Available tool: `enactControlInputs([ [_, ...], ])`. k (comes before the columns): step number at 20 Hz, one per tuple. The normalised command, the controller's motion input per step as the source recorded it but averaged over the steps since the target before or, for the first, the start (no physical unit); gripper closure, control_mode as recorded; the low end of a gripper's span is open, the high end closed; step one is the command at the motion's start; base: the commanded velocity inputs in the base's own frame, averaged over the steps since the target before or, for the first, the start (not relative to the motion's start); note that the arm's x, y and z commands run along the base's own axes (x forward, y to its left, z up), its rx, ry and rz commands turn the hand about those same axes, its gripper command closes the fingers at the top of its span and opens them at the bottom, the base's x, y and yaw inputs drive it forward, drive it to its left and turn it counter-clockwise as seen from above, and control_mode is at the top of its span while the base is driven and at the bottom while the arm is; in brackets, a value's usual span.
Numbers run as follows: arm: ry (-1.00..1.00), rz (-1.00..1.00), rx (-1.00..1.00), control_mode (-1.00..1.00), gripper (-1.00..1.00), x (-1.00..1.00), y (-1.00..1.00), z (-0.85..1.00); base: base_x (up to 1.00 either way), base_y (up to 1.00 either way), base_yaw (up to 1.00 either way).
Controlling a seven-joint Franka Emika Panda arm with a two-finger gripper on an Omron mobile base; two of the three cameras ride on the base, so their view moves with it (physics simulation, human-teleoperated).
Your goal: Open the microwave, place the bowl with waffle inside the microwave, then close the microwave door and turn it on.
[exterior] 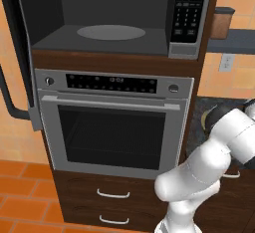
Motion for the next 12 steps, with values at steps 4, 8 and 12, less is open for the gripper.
enactControlInputs([
  [4,-0.12,-0.16,0.0,-1.0,1.0,-0.87,0.06,0.7,0.0,0.0,0.0],
  [8,0.0,-0.22,0.01,-1.0,1.0,-0.79,0.04,1.0,0.0,0.0,0.0],
  [12,-0.02,-0.15,0.01,-1.0,1.0,-0.94,0.29,1.0,0.0,0.0,0.0],
])
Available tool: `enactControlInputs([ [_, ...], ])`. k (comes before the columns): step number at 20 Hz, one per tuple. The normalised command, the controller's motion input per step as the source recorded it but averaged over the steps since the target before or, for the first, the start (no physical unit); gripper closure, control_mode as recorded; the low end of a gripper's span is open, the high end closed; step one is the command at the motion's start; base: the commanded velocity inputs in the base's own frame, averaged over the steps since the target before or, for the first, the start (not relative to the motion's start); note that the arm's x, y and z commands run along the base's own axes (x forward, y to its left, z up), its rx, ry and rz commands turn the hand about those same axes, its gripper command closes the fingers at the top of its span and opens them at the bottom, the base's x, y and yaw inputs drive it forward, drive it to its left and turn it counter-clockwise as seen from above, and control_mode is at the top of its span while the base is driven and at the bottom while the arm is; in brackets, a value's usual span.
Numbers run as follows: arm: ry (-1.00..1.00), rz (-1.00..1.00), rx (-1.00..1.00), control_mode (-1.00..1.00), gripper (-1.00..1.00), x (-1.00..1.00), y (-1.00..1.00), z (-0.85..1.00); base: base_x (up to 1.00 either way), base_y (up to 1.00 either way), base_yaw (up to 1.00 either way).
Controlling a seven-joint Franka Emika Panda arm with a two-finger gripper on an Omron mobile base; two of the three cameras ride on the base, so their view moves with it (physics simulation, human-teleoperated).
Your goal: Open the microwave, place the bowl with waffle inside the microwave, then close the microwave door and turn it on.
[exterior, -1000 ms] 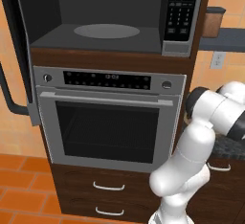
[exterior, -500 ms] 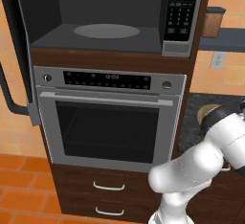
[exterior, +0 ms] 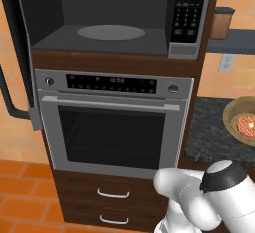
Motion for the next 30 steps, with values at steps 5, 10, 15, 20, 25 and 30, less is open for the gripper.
enactControlInputs([
  [5,-0.3,-0.06,0.0,-1.0,1.0,-0.98,0.7,0.98,0.0,0.0,0.0],
  [10,-0.04,0.0,0.02,-1.0,1.0,-0.63,0.75,1.0,0.0,0.0,0.0],
  [15,0.01,0.0,0.06,-1.0,1.0,-0.48,0.95,1.0,0.0,0.0,0.0],
  [20,0.05,0.0,0.09,-1.0,1.0,-0.45,0.91,1.0,0.0,0.0,0.0],
  [25,0.0,0.0,0.09,-1.0,1.0,-0.41,0.85,0.96,0.0,0.0,0.0],
  [30,0.0,0.0,0.07,-1.0,1.0,-0.11,0.94,0.82,0.0,0.0,0.0],
])
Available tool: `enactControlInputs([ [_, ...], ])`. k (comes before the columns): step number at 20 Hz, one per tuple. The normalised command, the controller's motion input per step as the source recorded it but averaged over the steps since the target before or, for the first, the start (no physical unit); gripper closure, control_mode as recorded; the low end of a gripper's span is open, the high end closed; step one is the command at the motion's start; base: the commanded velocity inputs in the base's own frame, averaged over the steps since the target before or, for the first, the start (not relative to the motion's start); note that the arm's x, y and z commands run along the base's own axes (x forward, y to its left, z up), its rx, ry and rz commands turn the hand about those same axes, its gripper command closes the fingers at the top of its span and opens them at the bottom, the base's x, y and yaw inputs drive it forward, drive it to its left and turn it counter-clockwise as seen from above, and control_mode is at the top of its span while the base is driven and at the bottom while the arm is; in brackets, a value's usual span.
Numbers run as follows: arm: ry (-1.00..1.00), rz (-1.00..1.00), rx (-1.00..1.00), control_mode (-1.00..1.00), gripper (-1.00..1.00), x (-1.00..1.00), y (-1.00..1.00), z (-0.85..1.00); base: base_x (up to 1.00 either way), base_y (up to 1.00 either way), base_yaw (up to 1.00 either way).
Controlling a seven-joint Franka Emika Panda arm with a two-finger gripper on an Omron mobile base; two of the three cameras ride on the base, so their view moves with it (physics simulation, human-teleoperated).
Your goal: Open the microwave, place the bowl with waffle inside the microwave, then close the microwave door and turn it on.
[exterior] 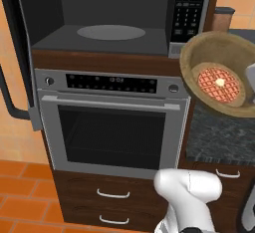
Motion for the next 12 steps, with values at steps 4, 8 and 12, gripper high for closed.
enactControlInputs([
  [4,-0.06,-0.01,0.02,-1.0,1.0,0.06,0.9,0.3,0.0,0.0,0.0],
  [8,-0.23,-0.01,0.01,-1.0,1.0,0.24,0.96,0.0,0.0,0.0,0.0],
  [12,-0.04,0.0,0.0,-1.0,1.0,0.59,0.74,0.01,0.0,0.0,0.0],
])
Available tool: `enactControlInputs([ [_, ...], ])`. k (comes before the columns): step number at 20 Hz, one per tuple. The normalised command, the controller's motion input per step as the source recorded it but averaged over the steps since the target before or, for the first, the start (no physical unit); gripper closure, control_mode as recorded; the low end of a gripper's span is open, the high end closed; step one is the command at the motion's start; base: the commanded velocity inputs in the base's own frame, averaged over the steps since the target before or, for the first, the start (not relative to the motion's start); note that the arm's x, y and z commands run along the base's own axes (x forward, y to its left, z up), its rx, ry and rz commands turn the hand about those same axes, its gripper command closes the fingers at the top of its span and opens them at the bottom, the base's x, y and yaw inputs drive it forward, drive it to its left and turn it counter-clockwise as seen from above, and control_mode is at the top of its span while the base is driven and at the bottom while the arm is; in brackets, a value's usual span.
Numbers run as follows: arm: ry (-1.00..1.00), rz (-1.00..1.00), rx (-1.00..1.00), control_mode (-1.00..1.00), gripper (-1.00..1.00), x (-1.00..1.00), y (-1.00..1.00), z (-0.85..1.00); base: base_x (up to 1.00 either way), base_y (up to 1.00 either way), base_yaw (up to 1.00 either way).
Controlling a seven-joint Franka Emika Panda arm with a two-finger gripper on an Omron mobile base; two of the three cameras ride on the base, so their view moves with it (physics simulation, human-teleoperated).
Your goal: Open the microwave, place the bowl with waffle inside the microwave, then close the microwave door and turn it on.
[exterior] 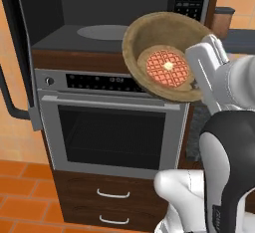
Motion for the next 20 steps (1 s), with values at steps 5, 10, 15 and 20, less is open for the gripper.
enactControlInputs([
  [5,0.0,0.0,-0.01,-1.0,1.0,0.75,0.48,0.03,0.0,0.0,0.0],
  [10,0.0,0.0,-0.04,-1.0,1.0,0.76,0.27,0.18,0.0,0.0,0.0],
  [15,0.0,-0.03,-0.01,-1.0,1.0,0.91,0.25,0.15,0.0,0.0,0.0],
  [20,0.0,-0.03,-0.01,-1.0,1.0,0.96,0.13,0.06,0.0,0.0,0.0],
])
